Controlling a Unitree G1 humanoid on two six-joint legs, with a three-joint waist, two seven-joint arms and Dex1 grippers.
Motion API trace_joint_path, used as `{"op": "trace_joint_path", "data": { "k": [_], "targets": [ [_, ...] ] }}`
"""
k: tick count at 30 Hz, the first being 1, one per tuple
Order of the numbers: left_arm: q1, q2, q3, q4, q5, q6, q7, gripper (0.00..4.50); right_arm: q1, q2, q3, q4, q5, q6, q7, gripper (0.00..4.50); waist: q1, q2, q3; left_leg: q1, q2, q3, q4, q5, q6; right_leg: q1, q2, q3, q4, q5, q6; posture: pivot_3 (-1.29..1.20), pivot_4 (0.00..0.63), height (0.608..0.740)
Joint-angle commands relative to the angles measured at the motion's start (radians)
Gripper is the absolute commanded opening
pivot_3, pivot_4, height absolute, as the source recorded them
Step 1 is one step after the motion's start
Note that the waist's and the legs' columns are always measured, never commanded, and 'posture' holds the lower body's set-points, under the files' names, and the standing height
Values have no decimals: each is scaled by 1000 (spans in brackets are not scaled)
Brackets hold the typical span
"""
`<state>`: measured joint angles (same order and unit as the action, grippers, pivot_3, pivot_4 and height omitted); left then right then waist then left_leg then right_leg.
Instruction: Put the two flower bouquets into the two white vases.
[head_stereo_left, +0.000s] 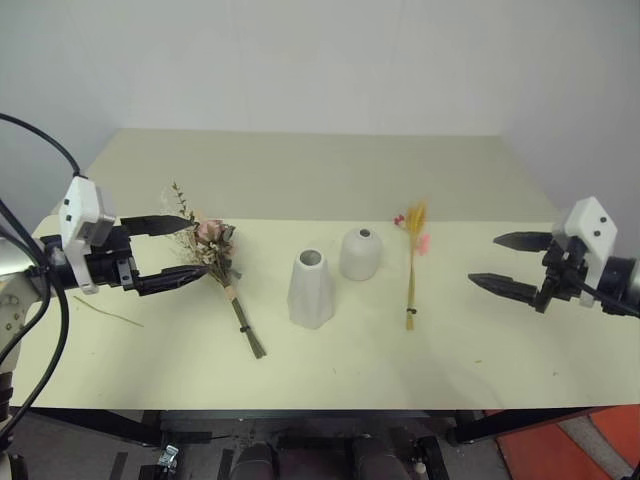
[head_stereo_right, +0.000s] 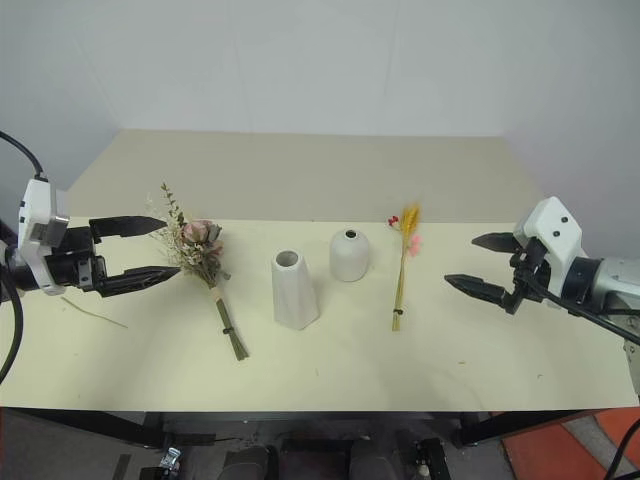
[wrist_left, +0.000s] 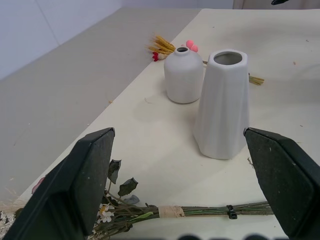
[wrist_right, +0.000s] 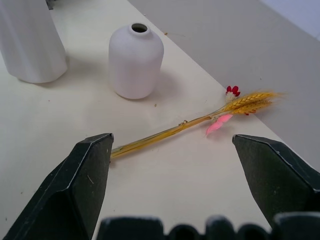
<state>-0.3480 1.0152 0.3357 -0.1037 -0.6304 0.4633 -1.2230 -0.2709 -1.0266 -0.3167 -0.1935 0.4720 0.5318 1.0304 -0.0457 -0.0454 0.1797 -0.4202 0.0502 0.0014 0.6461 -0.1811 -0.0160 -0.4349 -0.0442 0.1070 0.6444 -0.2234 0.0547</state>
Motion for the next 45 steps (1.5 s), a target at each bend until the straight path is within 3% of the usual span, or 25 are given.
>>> {"op": "trace_joint_path", "data": {
  "k": [1, 9, 16, 21, 25, 30, 38, 41, 45],
  "targets": [
    [-6, 6, 31, -27, -16, -3, 7, 4491, -24, -25, 1, -11, -4, -3, 4, 4500, 0, 0, 0, 0, 0, 0, 0, 0, 0, 0, 0, 0, 0, 0, 0, 0, 150, 740],
    [-15, 2, 25, -39, -27, 4, 15, 4491, -67, -30, 39, 4, -9, 47, -15, 4500, 0, 0, 0, 0, 0, 0, 0, 0, 0, 0, 0, 0, 0, 0, 0, 0, 150, 740],
    [-68, -22, -21, -20, -24, -6, 10, 4491, -305, 52, 227, -10, 33, 523, -189, 4500, -5, 0, 0, 0, 0, 0, 0, 0, 0, -1, 0, 0, 1, 0, -1, 0, 150, 740],
    [-93, -32, -41, -14, -32, -2, -9, 4491, -574, 208, 304, 194, -12, 869, -362, 4500, -17, 0, 0, -2, 0, 0, 0, 0, 0, -3, 0, 1, 1, 2, -4, 0, 150, 740],
    [-96, -41, -53, -21, -38, 0, -16, 4491, -725, 308, 369, 364, -68, 998, -450, 4500, -21, 0, 0, -4, 0, 0, 0, 0, 0, -4, 0, 0, 1, 4, -7, 0, 150, 740],
    [-96, -46, -52, -18, -34, -6, -13, 4491, -793, 398, 505, 542, -159, 893, -492, 4500, -21, 0, 0, -5, 0, 0, -1, 0, 0, -4, 0, 0, 0, 4, -7, 0, 150, 740],
    [-66, -42, -28, -38, -37, -5, -1, 4491, -868, 548, 592, 838, -304, 603, -508, 4500, -29, 0, 0, -5, 0, -1, -1, 0, 0, -5, 1, 0, 1, 4, -7, 0, 150, 740],
    [-54, -39, -19, -46, -39, -3, 2, 4500, -878, 577, 602, 900, -348, 534, -510, 3900, -29, 0, 0, -5, 0, -1, -1, 0, 0, -5, 0, 0, 1, 4, -7, 0, 150, 740],
    [-46, -39, -14, -56, -41, -1, 9, 4500, -877, 596, 598, 950, -392, 455, -517, 2516, -29, 0, 0, -4, 0, -1, -1, 0, 0, -4, 0, -1, 1, 4, -7, 0, 150, 740]
  ]
}}
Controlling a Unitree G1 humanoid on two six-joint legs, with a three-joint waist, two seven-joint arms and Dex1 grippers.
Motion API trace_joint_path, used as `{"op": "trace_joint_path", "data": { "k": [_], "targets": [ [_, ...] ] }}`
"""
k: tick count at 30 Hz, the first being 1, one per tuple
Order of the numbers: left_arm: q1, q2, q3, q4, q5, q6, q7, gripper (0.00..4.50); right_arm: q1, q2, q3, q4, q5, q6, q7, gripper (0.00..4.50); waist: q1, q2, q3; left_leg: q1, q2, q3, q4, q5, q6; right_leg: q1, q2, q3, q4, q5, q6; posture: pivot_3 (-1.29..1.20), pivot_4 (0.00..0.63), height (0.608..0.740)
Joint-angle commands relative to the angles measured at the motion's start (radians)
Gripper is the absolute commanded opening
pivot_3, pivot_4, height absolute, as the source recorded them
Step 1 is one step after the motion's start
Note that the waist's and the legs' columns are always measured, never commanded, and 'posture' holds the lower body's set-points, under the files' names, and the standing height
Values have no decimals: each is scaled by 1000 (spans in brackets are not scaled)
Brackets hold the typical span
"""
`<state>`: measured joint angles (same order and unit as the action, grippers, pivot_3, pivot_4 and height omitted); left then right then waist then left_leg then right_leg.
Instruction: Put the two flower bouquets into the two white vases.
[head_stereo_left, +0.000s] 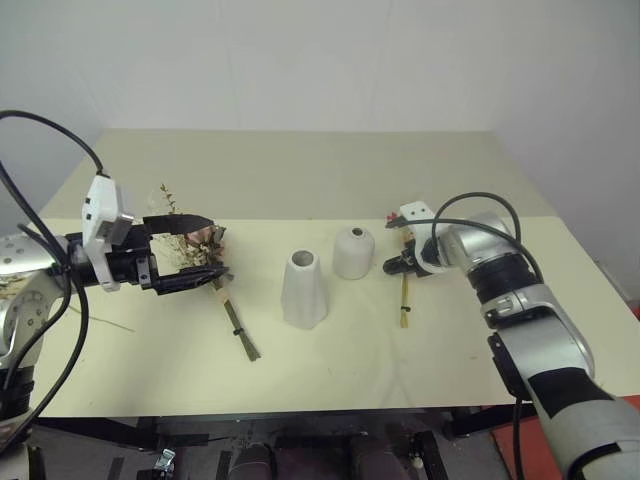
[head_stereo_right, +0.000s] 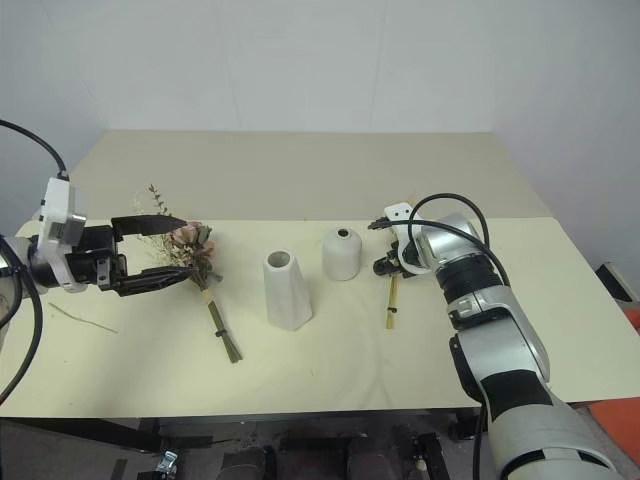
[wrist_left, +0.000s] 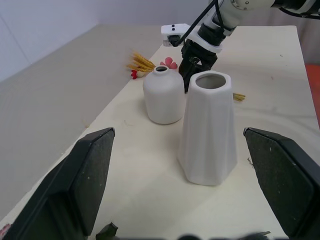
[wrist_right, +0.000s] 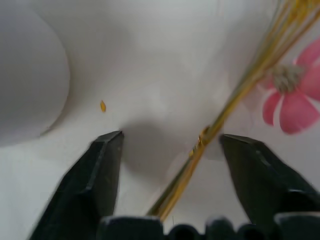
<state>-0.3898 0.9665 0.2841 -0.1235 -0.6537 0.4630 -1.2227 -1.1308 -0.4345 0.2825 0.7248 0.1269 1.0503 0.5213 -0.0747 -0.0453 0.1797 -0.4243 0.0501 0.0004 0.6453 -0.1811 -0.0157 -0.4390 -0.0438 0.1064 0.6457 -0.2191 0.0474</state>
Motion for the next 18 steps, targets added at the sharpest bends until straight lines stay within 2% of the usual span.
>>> {"op": "trace_joint_path", "data": {
  "k": [1, 7, 10, 12, 18],
  "targets": [
    [-3, 10, 38, -37, -18, -1, 9, 4500, -19, 8, -6, 45, -52, -72, -6, 2172, 0, 0, 0, 0, 0, 0, 0, 0, 0, 0, 0, 0, 0, 0, 0, 0, 150, 740],
    [3, 9, 40, -44, -17, -3, 17, 4500, -13, 21, -45, 91, -78, -111, -6, 59, 0, 0, 0, 1, 0, 0, 0, 0, 0, 1, 0, 0, 0, 0, 0, 0, 150, 740],
    [-1, 11, 38, -41, -17, -5, 16, 4500, 0, 20, -96, 84, -79, -114, -50, 21, -1, 0, 0, 1, 0, 0, 0, 0, 0, 1, 0, 0, 0, 0, 0, 0, 150, 740],
    [-3, 10, 36, -39, -18, -6, 16, 4500, 42, 10, -145, 24, -95, -206, -137, 21, -1, 0, 0, 1, 0, 0, 0, 0, 0, 1, 0, 0, 0, 0, 0, 0, 150, 740],
    [-17, 3, 24, -27, -19, -6, 18, 4500, 126, 48, -455, -285, 30, -463, -319, 21, 4, 0, 0, -2, 0, 0, 0, 0, 0, -1, 0, 0, -1, 0, 0, 0, 150, 740]
  ]
}}
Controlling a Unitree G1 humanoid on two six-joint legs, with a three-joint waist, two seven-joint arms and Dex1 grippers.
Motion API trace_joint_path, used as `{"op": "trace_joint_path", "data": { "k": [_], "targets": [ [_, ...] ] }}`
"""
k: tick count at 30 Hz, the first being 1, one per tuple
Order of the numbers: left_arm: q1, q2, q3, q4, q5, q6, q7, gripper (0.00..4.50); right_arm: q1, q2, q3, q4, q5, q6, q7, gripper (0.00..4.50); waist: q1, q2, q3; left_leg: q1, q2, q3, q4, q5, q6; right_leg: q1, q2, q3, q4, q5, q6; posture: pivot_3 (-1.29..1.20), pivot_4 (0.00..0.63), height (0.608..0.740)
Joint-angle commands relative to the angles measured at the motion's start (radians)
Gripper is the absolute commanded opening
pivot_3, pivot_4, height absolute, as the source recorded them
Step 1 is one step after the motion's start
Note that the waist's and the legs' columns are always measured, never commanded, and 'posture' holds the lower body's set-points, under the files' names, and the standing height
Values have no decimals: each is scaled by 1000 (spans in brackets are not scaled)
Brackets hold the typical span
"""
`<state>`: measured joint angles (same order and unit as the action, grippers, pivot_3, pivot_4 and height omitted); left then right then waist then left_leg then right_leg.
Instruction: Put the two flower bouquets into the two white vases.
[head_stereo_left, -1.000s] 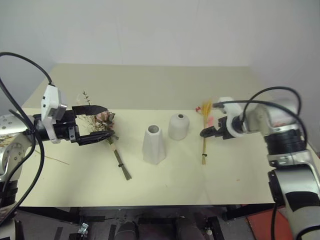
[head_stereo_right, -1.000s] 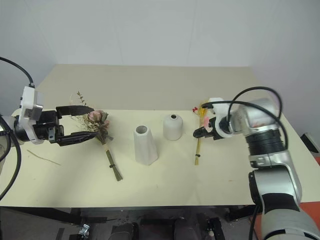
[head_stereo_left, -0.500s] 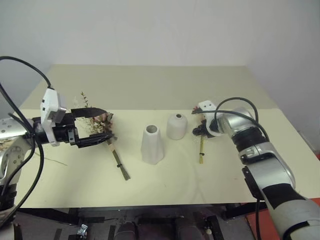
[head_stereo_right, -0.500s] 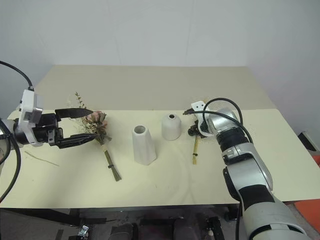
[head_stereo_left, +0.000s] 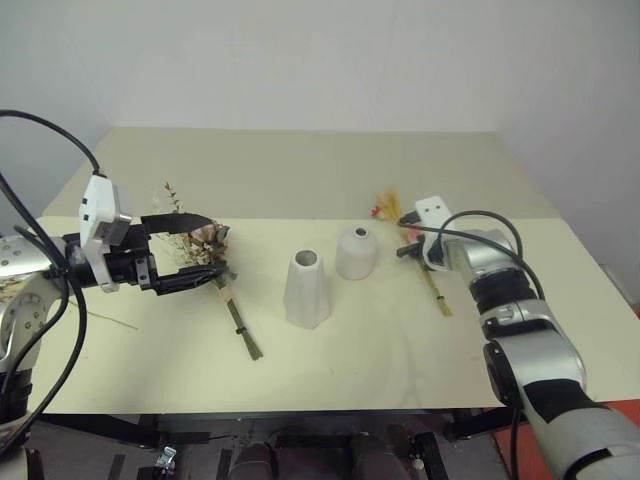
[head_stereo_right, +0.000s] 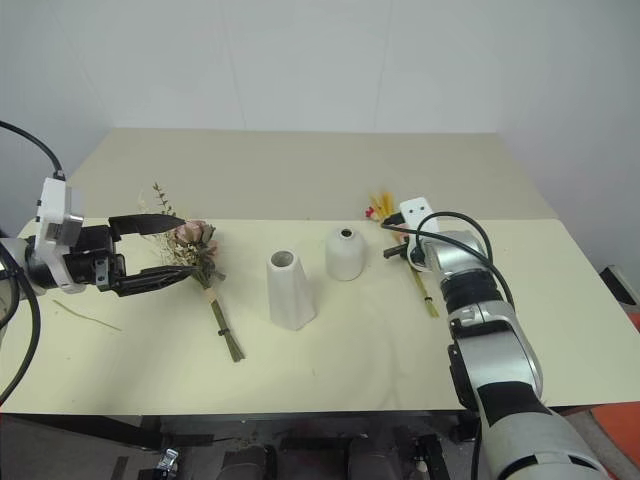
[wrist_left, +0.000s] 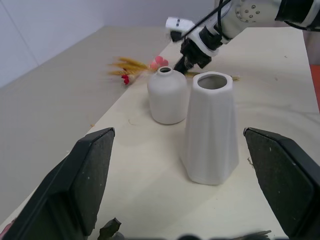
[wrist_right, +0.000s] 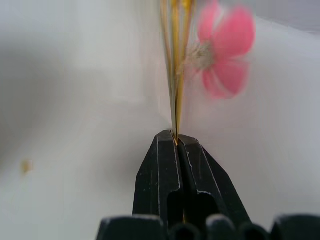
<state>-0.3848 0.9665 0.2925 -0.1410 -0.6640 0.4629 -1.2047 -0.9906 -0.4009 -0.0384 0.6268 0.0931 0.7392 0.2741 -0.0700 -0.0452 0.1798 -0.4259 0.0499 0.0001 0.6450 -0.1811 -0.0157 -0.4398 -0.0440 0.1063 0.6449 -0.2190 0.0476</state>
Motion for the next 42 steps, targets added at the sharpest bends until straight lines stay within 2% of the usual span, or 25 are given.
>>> {"op": "trace_joint_path", "data": {
  "k": [1, 6, 14, 20, 42],
  "targets": [
    [-26, 3, 12, -6, -8, -6, -1, 4500, -17, 29, -175, -221, 94, -170, -81, 21, -4, 0, 0, 0, 0, 0, 0, 0, 0, 0, 0, 0, 0, 0, 0, 0, 150, 740],
    [-56, 1, -8, 18, 1, -13, -10, 4500, -31, 121, -247, -393, 214, -263, -62, 21, -19, 0, 0, 2, 1, -1, -1, 0, 0, 0, 1, 0, 1, 0, 0, 0, 150, 740],
    [-67, 2, -16, 26, 3, -18, -14, 4500, -13, 258, -181, -533, 278, -316, -40, 21, -28, 1, 0, 2, 1, -1, -1, 0, 0, 1, 1, 0, 1, 0, 0, 0, 150, 740],
    [-60, 1, -11, 17, 2, -18, -8, 4500, -1, 295, -120, -484, 240, -388, -30, 21, -28, 1, 0, 2, 1, -1, -1, 0, 0, 0, 1, 0, 1, 0, 0, 0, 150, 740],
    [-40, 20, 11, -2, -3, -8, 3, 4500, 5, 335, -91, -406, 228, -453, -35, 21, -28, 1, 1, 2, 1, -1, -2, 0, 0, 0, 1, 0, 1, 0, 0, 0, 150, 740]
  ]
}}
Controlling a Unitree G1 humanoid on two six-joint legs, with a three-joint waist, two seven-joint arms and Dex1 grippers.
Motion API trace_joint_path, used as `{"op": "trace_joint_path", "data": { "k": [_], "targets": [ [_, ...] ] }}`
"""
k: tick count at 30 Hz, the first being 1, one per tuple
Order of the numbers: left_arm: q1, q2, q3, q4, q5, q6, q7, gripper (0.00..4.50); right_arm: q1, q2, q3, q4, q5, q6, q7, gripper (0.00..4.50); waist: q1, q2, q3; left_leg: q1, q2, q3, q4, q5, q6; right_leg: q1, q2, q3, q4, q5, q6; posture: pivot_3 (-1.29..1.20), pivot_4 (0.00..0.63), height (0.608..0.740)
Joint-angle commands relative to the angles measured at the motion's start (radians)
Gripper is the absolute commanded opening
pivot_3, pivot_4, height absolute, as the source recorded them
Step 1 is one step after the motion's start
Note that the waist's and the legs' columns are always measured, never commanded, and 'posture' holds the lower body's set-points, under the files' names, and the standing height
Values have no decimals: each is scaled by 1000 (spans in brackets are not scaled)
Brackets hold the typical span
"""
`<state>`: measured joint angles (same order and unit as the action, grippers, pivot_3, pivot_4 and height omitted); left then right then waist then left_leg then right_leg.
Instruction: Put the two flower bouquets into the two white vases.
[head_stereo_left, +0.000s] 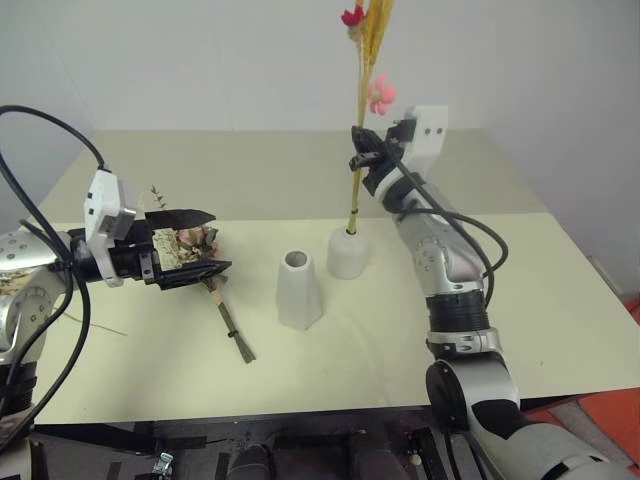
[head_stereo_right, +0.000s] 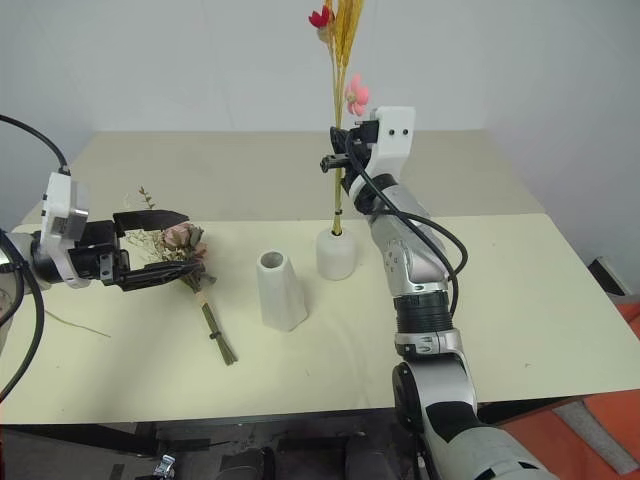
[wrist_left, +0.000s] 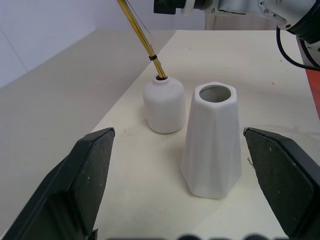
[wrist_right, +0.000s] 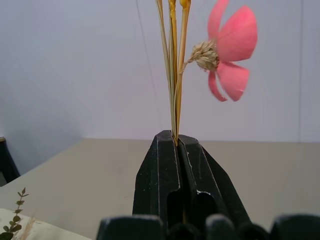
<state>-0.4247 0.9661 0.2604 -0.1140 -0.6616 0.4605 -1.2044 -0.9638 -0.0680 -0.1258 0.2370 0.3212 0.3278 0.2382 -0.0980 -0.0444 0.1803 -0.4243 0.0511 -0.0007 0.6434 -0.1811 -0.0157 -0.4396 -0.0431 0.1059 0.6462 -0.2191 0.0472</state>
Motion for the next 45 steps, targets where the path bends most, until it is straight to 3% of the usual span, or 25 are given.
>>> {"op": "trace_joint_path", "data": {
  "k": [1, 45],
  "targets": [
    [1, 21, 44, -31, -6, -4, 4, 4500, -20, 4, -3, -11, -1, -45, 1, 21, 0, 0, 0, 0, 0, 0, 0, 0, 0, 0, 0, 0, 0, 0, 0, 0, 150, 740],
    [-12, 27, 30, -23, -3, 1, -6, 4500, 87, 14, 43, -46, -56, -109, -7, 21, 0, 0, 0, 0, 0, 0, 0, 0, 0, 0, 0, 0, 0, 0, 0, 0, 150, 740]
  ]
}}
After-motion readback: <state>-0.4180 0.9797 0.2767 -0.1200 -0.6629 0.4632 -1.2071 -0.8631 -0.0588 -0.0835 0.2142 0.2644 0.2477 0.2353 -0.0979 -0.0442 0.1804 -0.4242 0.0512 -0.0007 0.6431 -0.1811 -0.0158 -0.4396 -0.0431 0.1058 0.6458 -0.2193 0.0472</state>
